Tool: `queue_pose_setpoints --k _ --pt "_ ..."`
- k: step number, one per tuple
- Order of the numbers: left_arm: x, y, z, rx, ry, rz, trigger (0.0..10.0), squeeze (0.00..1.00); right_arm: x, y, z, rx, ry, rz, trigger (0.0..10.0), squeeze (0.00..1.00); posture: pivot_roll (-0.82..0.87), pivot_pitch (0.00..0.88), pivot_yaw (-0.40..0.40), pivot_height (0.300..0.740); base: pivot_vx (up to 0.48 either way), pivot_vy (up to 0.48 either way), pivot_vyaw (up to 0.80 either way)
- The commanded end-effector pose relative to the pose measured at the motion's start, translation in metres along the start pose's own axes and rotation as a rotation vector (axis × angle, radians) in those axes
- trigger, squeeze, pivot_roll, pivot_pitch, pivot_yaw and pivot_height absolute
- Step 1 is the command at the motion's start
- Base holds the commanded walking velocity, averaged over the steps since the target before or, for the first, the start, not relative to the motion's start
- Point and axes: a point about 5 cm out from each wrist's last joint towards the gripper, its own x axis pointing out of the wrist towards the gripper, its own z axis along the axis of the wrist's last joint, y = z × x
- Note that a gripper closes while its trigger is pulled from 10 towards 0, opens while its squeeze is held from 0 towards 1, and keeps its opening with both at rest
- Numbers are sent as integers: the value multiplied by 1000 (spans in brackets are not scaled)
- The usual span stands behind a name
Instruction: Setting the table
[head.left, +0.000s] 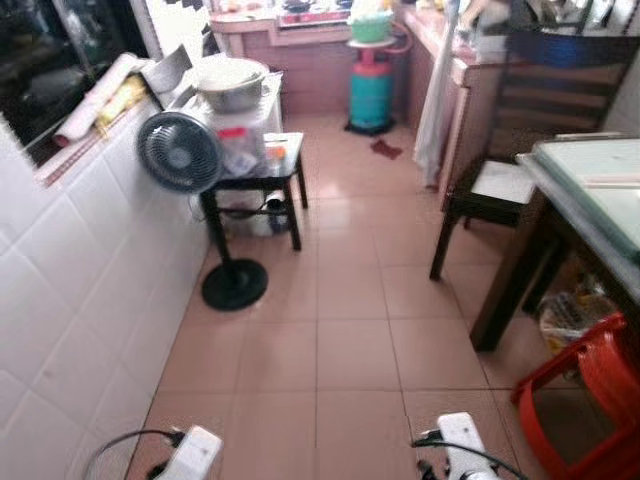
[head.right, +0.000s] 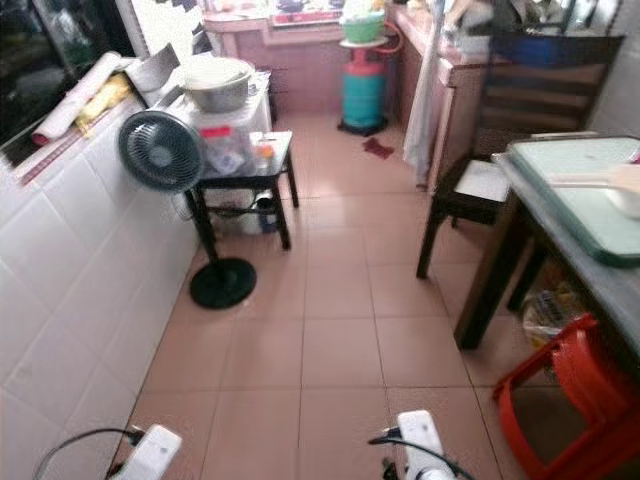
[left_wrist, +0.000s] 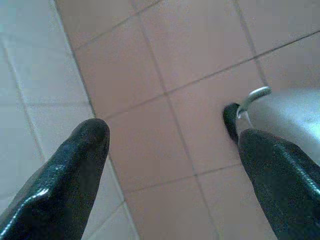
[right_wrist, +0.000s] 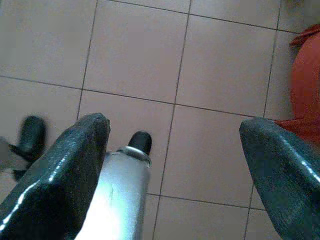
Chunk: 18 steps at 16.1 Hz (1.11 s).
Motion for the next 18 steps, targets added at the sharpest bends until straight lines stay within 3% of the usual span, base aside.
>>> queue_pose_setpoints --k 1,5,10,14,18 --pt "-3 19 -4 8 -1 37 10000 0 2 14 10 -12 -29 35 10000 0 22 8 38 740 0 0 0" --pt "-1 19 6 -28 -17 51 10000 0 2 16 12 -46 -42 48 10000 0 21 12 33 740 0 0 0" --pt "6 -15 30 5 -39 36 10000 0 0 16 1 -53 -33 54 10000 0 13 14 37 740 0 0 691" --pt "7 -19 34 6 -53 15 10000 0 0 17 -2 -73 -33 59 10000 0 8 13 39 740 0 0 0" --pt "7 -17 34 24 -48 14 10000 0 0 18 -2 -93 -42 65 10000 0 7 14 40 740 313 0 0"
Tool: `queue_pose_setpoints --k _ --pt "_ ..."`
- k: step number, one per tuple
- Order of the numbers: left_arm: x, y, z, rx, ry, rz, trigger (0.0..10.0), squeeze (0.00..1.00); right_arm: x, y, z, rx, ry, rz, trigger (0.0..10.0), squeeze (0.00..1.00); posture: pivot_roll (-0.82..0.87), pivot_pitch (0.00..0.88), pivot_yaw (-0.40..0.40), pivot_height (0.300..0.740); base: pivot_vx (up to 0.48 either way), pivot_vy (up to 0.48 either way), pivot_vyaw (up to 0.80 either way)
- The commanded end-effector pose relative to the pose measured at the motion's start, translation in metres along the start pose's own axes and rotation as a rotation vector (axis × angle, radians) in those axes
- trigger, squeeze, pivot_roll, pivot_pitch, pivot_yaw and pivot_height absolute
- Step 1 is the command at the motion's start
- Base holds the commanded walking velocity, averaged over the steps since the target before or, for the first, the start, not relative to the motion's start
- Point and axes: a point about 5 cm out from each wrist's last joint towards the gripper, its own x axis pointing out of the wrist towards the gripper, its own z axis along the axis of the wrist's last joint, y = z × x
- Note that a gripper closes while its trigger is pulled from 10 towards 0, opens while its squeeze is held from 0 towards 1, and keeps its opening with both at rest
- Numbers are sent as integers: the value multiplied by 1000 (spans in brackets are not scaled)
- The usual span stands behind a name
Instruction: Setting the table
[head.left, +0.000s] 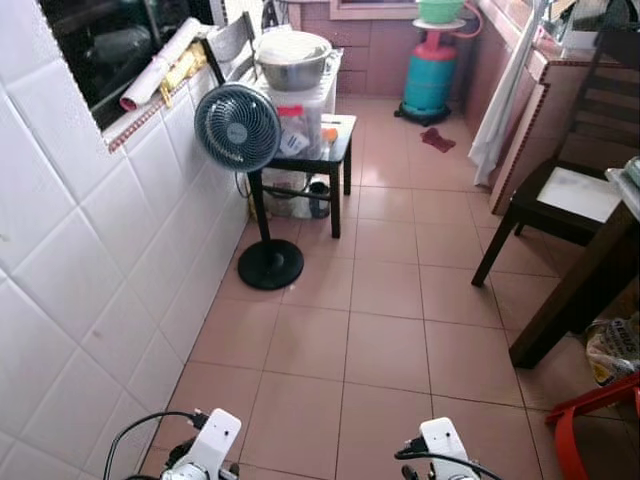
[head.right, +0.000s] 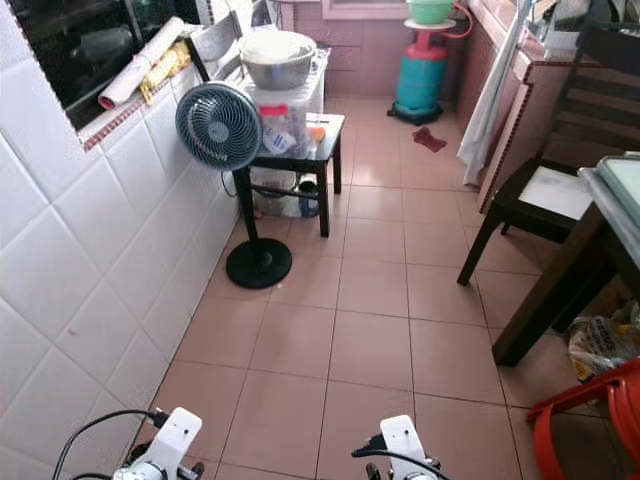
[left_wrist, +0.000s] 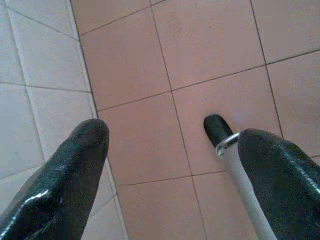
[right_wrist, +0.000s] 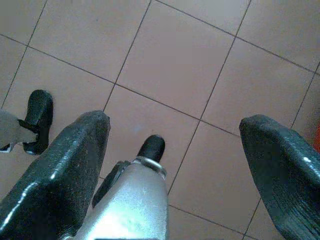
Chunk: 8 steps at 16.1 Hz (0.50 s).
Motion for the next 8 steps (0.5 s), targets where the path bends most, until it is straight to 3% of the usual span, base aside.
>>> queue_pose_setpoints --k 1,6,8 --pt "0 6 0 10 3 13 10000 0 1 1 4 -22 -19 12 10000 0 7 13 39 740 386 0 0" --pt "-1 6 -3 12 10 3 10000 0 1 2 6 -24 -25 15 10000 0 8 12 36 740 406 0 668" --pt "-1 3 -4 13 13 -7 10000 0 1 2 7 -28 -27 17 10000 0 10 12 36 740 401 0 0"
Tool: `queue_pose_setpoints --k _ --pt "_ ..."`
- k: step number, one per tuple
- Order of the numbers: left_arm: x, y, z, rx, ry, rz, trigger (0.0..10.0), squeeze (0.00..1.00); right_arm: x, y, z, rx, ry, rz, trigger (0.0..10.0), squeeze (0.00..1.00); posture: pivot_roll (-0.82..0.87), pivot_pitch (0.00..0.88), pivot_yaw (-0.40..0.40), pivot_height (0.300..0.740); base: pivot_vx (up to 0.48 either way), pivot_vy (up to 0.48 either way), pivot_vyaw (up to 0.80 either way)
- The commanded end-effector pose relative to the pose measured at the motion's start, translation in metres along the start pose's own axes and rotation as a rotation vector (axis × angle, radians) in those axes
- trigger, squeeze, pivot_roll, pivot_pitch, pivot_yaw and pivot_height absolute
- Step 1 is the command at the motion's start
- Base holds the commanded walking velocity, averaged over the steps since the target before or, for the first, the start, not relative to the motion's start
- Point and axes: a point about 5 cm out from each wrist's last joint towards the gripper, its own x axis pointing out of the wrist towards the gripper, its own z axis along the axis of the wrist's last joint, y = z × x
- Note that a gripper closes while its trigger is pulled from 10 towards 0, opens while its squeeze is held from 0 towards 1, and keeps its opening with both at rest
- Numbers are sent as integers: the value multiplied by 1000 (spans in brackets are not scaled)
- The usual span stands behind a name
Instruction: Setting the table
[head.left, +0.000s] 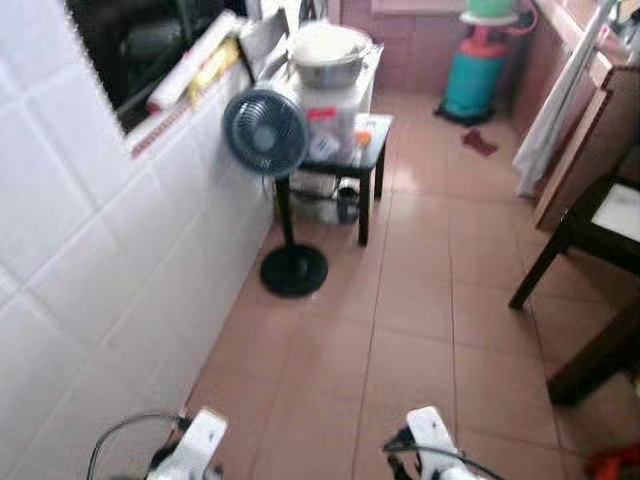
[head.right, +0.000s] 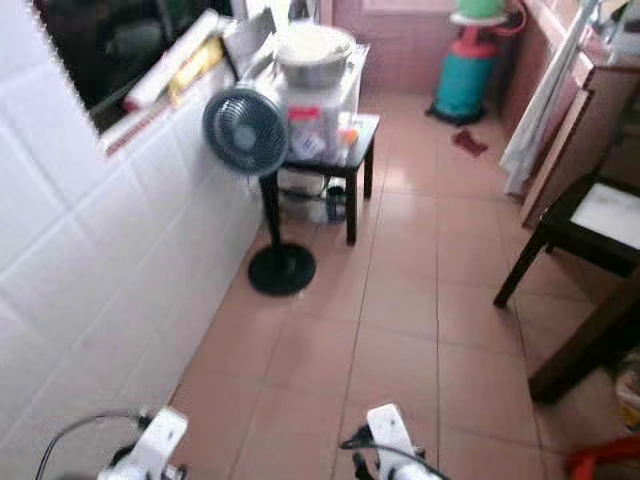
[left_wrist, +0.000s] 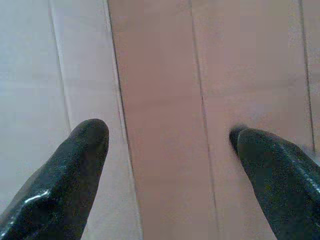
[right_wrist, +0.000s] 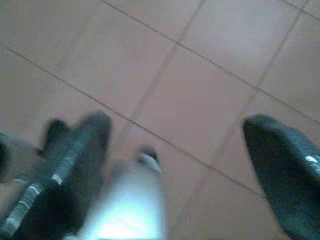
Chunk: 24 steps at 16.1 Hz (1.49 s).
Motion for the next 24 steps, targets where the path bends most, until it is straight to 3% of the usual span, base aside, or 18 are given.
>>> queue_pose_setpoints --k 1,7,12,16,18,20,24 --pt "0 -10 -1 3 5 -35 10000 0 -1 -6 -2 -6 12 -18 10000 0 10 12 35 740 405 0 0" --pt "0 -13 -2 5 8 -39 10000 0 -1 -8 0 -9 11 -20 10000 0 7 10 33 740 400 0 0" --pt "0 -21 -4 -18 18 -34 10000 0 1 -10 5 -20 22 -29 10000 0 16 3 25 740 0 0 0" --pt "0 -17 -5 -26 23 -23 10000 0 1 -10 4 -20 26 -29 10000 0 20 0 19 740 0 0 0" --pt "0 -17 -5 -34 22 -19 10000 0 0 -11 3 7 30 -36 10000 0 22 0 16 740 0 0 0" --pt "0 -19 0 -55 -2 -25 10000 0 0 -17 3 113 29 -68 10000 0 24 0 0 740 0 0 0" --pt "2 -12 8 -43 -13 -18 10000 0 -1 -20 2 119 33 -75 10000 0 8 0 2 740 0 0 0"
